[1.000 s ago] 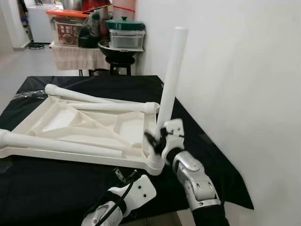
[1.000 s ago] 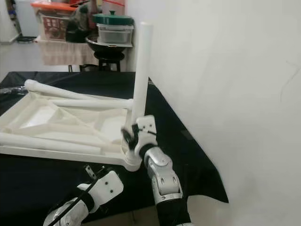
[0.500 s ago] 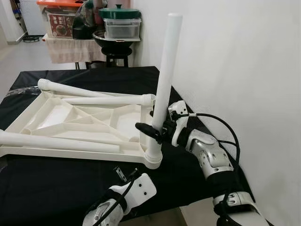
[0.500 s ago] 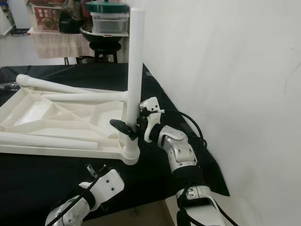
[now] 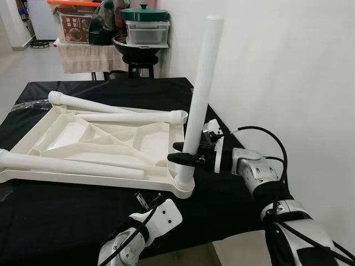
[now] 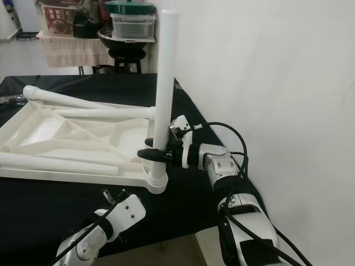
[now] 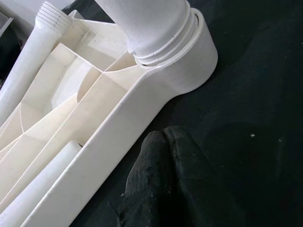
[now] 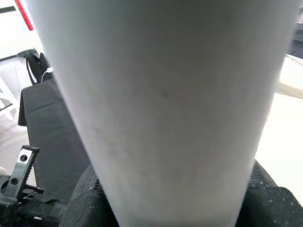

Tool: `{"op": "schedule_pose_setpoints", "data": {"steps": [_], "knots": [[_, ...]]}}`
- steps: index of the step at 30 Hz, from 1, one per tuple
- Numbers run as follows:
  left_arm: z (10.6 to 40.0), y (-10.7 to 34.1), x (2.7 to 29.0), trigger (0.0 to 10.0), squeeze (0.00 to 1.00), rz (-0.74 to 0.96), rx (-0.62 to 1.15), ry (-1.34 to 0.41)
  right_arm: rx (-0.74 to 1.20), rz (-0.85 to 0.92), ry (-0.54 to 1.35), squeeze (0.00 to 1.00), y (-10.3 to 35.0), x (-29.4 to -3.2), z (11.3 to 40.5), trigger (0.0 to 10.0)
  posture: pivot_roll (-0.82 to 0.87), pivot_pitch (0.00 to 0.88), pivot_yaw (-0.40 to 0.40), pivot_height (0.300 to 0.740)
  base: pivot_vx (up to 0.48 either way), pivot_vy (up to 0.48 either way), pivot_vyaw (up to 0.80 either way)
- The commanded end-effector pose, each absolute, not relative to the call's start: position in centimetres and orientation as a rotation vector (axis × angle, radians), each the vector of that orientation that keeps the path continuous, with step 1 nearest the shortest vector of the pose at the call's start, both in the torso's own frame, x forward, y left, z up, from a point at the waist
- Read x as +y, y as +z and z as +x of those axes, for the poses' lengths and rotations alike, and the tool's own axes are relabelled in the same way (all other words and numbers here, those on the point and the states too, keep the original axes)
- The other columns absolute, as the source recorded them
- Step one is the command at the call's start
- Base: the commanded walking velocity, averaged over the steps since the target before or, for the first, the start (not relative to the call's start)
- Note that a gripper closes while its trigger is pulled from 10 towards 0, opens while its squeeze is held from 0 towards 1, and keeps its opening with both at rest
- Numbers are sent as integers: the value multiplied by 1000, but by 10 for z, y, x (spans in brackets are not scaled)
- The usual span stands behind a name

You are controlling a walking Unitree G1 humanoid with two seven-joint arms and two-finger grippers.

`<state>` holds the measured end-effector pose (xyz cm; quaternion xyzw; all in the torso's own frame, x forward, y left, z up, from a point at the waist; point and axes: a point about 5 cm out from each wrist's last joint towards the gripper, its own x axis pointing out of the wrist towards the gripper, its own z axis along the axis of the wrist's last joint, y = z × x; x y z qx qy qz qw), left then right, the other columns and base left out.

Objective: Building children table

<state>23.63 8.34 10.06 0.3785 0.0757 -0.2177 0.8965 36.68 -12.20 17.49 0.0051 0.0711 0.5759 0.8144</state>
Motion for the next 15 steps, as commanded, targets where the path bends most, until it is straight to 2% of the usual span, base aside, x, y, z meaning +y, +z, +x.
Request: {"op": "schedule_pose_setpoints", "data": {"steps": [1,3,4,5,6,7,8,11,15], "knots": [[238,99,81,10000,0,763,159,-455,221,-60,1234,0,164,-128,363,0,121,0,-127,740,0,0,0],[239,99,80,10000,0,762,159,-455,239,-97,1231,0,161,-130,362,0,121,0,-127,740,0,0,0],[239,99,80,10000,0,761,158,-456,252,-92,1172,0,154,-128,361,0,110,0,-138,740,0,0,0],[238,98,81,10000,0,761,156,-456,227,-48,879,0,144,-120,369,0,108,0,-142,740,0,0,0],[238,98,81,10000,0,761,156,-456,227,-48,879,0,144,-120,369,0,108,0,-142,740,0,0,0],[238,98,81,10000,0,761,156,-456,222,-9,660,0,136,-116,373,0,104,0,-142,740,0,0,0],[237,99,81,10000,0,760,153,-457,303,22,473,0,97,-96,341,0,97,0,-148,740,0,0,0],[237,99,81,10000,0,760,154,-457,310,57,461,0,88,-82,329,0,99,0,-133,740,0,0,0],[238,98,81,10000,0,760,155,-458,247,74,438,0,98,-73,340,0,99,0,-131,740,0,0,0]]}}
